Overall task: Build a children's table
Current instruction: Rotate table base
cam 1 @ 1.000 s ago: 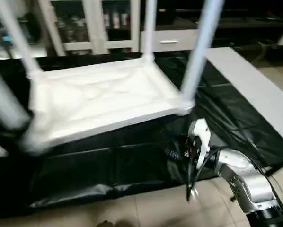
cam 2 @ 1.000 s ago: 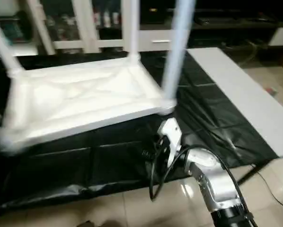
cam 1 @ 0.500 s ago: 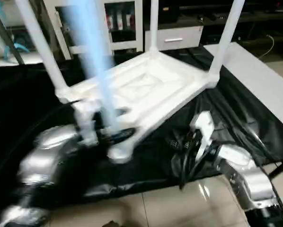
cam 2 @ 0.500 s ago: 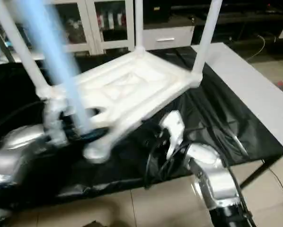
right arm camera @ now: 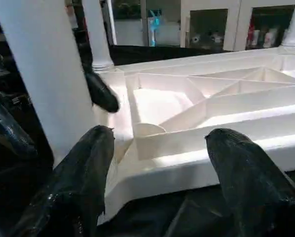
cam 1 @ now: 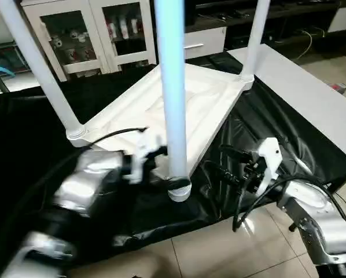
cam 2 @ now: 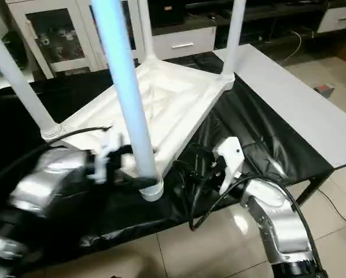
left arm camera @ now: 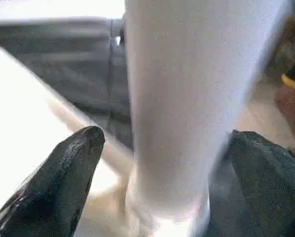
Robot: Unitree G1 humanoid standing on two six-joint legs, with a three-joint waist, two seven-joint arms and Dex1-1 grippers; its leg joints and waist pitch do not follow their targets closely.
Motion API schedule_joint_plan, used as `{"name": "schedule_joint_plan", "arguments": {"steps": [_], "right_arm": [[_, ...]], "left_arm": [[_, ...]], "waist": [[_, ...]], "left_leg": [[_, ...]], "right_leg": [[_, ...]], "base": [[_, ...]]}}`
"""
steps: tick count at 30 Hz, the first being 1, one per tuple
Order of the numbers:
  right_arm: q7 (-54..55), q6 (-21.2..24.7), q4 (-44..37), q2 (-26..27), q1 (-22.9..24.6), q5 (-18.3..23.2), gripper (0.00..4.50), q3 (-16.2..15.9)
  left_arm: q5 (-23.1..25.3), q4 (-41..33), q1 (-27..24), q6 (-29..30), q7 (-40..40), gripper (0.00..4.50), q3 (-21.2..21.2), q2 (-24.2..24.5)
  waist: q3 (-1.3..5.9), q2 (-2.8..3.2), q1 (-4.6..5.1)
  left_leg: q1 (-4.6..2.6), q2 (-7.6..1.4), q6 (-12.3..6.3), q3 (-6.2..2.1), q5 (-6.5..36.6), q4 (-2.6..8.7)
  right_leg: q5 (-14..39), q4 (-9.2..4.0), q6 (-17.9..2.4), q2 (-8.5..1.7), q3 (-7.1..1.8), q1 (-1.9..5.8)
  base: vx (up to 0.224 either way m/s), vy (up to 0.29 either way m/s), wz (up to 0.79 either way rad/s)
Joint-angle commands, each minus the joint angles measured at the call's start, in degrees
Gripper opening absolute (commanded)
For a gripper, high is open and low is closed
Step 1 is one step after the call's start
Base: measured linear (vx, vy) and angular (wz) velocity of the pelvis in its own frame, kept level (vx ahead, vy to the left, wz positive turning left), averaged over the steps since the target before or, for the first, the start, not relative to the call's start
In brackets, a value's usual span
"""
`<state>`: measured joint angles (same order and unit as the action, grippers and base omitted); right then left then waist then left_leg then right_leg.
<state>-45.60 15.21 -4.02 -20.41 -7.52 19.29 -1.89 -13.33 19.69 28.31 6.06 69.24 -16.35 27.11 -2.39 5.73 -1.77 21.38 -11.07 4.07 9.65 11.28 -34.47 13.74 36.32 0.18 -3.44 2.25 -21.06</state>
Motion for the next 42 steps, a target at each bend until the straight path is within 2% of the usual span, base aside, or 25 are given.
{"name": "schedule_joint_plan", "arguments": {"steps": [1, 2, 3, 5, 9, 12, 15, 17, 20, 25, 30, 31, 34, 37, 39, 40, 42], "right_arm": [[-0.9, 0.9, -1.6, 0.0, -0.4, 0.4, 3.29, -1.1], [-0.9, 0.9, -1.6, 0.2, -0.8, 0.2, 3.29, -1.6], [-0.8, 1.0, -1.5, 0.5, -1.2, -0.1, 3.29, -2.0], [0.0, 1.4, -1.3, 1.5, -2.9, -0.5, 3.29, -3.0], [-0.5, 1.6, -1.6, 2.1, -3.9, -0.5, 3.29, -4.6], [0.2, 1.8, -0.5, 3.2, -5.6, -1.9, 3.29, -6.7], [2.2, 1.2, 2.0, 4.6, -7.6, -3.9, 3.29, -7.6], [4.3, 0.4, 4.1, 5.9, -9.4, -5.5, 3.29, -8.0], [4.9, 0.1, 5.2, 6.7, -10.4, -5.8, 3.29, -8.3], [3.0, 0.6, 5.9, 7.8, -11.7, -5.0, 3.29, -9.6], [0.1, 0.4, 7.0, 7.9, -12.9, -5.5, 3.29, -11.9], [-0.7, 0.7, 6.6, 7.7, -12.8, -5.1, 3.29, -12.2], [-1.2, 0.6, 5.8, 6.4, -12.2, -5.3, 3.29, -11.7], [0.5, 0.2, 5.9, 5.4, -11.7, -5.0, 3.29, -8.8], [0.5, 0.2, 5.7, 4.8, -11.6, -4.7, 3.29, -7.8], [-0.1, 0.3, 5.1, 3.8, -11.1, -4.2, 3.29, -6.9], [-2.0, 0.9, 3.1, 1.2, -9.9, -3.0, 3.29, -5.3]], "left_arm": [[3.8, 2.3, 0.8, -1.2, 2.1, 4.49, -0.7, 3.7], [4.4, 3.3, 1.4, -1.2, 2.8, 4.49, -0.7, 4.9], [4.8, 4.4, 2.2, -1.7, 3.1, 4.49, -0.5, 5.3], [8.1, 9.0, 5.2, -5.6, 1.3, 4.49, -1.2, 5.5], [11.1, 14.0, 8.0, -9.8, -0.7, 4.49, -2.7, 4.5], [13.9, 19.2, 11.2, -13.5, -3.2, 4.49, -4.3, 2.1], [17.1, 21.9, 12.6, -15.5, -2.8, 4.49, -6.7, 1.5], [18.9, 24.6, 13.7, -17.4, -2.3, 4.49, -7.9, 0.5], [19.8, 26.4, 14.4, -18.5, -1.7, 4.49, -8.7, -0.2], [21.6, 30.3, 16.2, -21.1, 0.0, 4.49, -10.1, -0.5], [22.8, 33.1, 17.5, -23.0, -0.7, 4.49, -9.9, -1.0], [23.1, 34.0, 18.0, -23.6, -1.5, 4.49, -9.7, -1.1], [21.7, 35.3, 19.3, -24.1, -2.5, 4.49, -7.9, -1.4], [18.9, 35.2, 19.8, -23.5, -0.7, 4.49, -5.3, -1.5], [17.9, 35.2, 20.0, -23.4, 0.1, 4.49, -4.4, -1.5], [17.4, 35.2, 20.2, -23.6, 0.6, 4.49, -3.8, -1.2], [17.8, 35.9, 20.7, -24.3, 1.1, 4.49, -3.6, 0.2]], "waist": [[3.40, -0.21, 0.07], [3.45, -0.59, 0.13], [3.46, -0.27, -0.04], [3.54, -0.29, -0.29], [3.63, -0.54, -0.66], [3.95, -0.82, -0.79], [3.81, -0.89, -0.45], [3.73, -0.82, -0.35], [3.70, -0.41, -0.38], [4.15, -0.32, -0.64], [4.07, -0.53, -0.69], [4.10, -0.74, -0.78], [4.27, -0.70, -1.03], [4.48, -0.76, -1.48], [4.42, -0.86, -1.71], [4.28, -0.67, -2.01], [4.23, -0.57, -2.55]], "left_leg": [[-0.61, -1.60, -3.65, -0.85, 7.3, 3.78], [-0.68, -1.62, -3.64, -0.77, 7.2, 3.76], [-0.80, -1.59, -3.45, -0.71, 7.0, 3.72], [-1.04, -1.64, -3.16, -0.66, 7.1, 3.67], [-0.79, -1.73, -2.89, -0.69, 5.5, 3.65], [-0.49, -1.57, -3.64, -0.70, 3.3, 3.32], [-0.19, -1.59, -3.59, -0.81, 2.9, 3.41], [-0.44, -1.55, -3.22, -0.69, 4.6, 3.45], [-0.65, -1.73, -2.17, -0.73, 5.4, 3.58], [-0.54, -1.70, -3.58, -0.81, 2.9, 3.19], [-0.49, -1.74, -3.86, -0.79, 3.7, 3.25], [-0.43, -1.81, -4.05, -0.79, 3.2, 3.21], [-0.42, -1.81, -4.54, -0.81, 1.9, 3.07], [-0.20, -1.76, -5.52, -0.71, 0.7, 2.71], [-0.07, -1.68, -5.66, -0.63, 1.1, 2.61], [-0.14, -1.79, -5.44, -0.62, 2.0, 2.72], [-0.66, -2.03, -4.57, -0.50, 4.5, 2.76]], "right_leg": [[-0.3, -4.31, -13.4, -3.59, -1.96, 2.15], [-0.6, -4.29, -13.3, -3.60, -1.98, 2.17], [-0.4, -4.26, -13.6, -3.80, -2.02, 2.04], [-0.5, -4.26, -14.1, -3.83, -2.05, 1.91], [-3.5, -3.89, -14.1, -4.08, -2.15, 2.18], [-7.2, -3.48, -14.1, -4.25, -2.15, 2.49], [-7.0, -3.60, -13.9, -4.33, -2.10, 2.59], [-4.7, -3.87, -14.3, -4.38, -2.16, 2.40], [-3.3, -3.88, -14.5, -4.33, -2.25, 2.38], [-11.1, -3.22, -15.3, -4.37, -2.16, 2.56], [-10.6, -3.22, -15.8, -4.42, -2.09, 2.62], [-11.1, -3.13, -15.8, -4.44, -2.13, 2.68], [-12.5, -2.94, -15.9, -4.43, -2.12, 2.66], [-15.0, -2.57, -16.1, -4.39, -2.09, 2.39], [-14.5, -2.58, -16.1, -4.40, -2.11, 2.29], [-12.8, -2.77, -16.0, -4.45, -2.08, 2.18], [-9.9, -2.98, -16.1, -4.36, -2.16, 1.84]], "base": [[0.000, 0.000, 0.00], [0.000, 0.000, 0.00], [0.000, 0.000, 0.00], [0.000, 0.000, 0.00], [0.000, 0.000, 0.00], [0.000, 0.000, 0.00], [0.000, 0.000, 0.00], [0.000, 0.000, 0.00], [0.000, 0.000, 0.00], [0.000, 0.000, 0.00], [0.000, 0.000, 0.00], [0.000, 0.000, 0.00], [0.000, 0.000, 0.00], [0.000, 0.000, 0.00], [0.000, 0.000, 0.00], [0.000, 0.000, 0.00], [0.000, 0.000, 0.00]]}}
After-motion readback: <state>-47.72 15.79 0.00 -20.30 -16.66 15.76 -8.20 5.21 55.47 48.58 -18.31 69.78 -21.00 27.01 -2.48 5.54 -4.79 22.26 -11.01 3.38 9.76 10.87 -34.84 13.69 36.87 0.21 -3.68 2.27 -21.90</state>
